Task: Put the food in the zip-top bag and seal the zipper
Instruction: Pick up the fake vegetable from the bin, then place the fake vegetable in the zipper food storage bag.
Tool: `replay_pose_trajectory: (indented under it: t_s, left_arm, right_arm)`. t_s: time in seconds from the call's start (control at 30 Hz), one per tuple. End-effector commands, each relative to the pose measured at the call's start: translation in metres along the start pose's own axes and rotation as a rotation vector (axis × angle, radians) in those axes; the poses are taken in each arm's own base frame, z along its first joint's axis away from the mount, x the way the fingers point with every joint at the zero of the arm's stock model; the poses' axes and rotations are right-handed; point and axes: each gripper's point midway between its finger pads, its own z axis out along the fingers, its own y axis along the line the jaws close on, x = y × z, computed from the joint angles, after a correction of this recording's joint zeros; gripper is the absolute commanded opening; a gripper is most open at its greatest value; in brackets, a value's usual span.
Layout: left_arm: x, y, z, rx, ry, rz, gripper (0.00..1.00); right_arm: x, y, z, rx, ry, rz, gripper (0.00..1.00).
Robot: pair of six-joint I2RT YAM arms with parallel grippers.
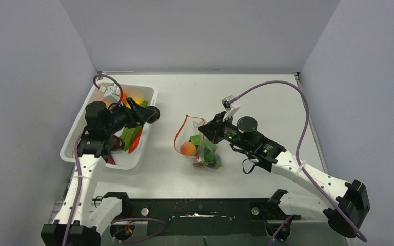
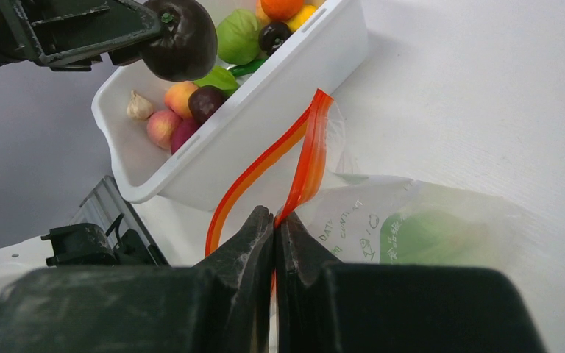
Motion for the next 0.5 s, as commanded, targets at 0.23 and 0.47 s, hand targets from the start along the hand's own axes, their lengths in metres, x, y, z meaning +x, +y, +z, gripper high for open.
replay_pose_trajectory:
  t_s: [0.23, 0.47]
  left_arm:
    - [0.009, -0.094, 0.000, 0.269, -0.042, 0.000, 0.41]
    - [0.043, -0.112, 0.011, 0.321, 0.029, 0.013, 0.41]
  right_arm:
    - [-0.043, 0.032, 0.000, -0.112, -0.135, -0.006, 0.00]
    - [-0.045, 0.032, -0.001, -0.108, -0.136, -0.006, 0.00]
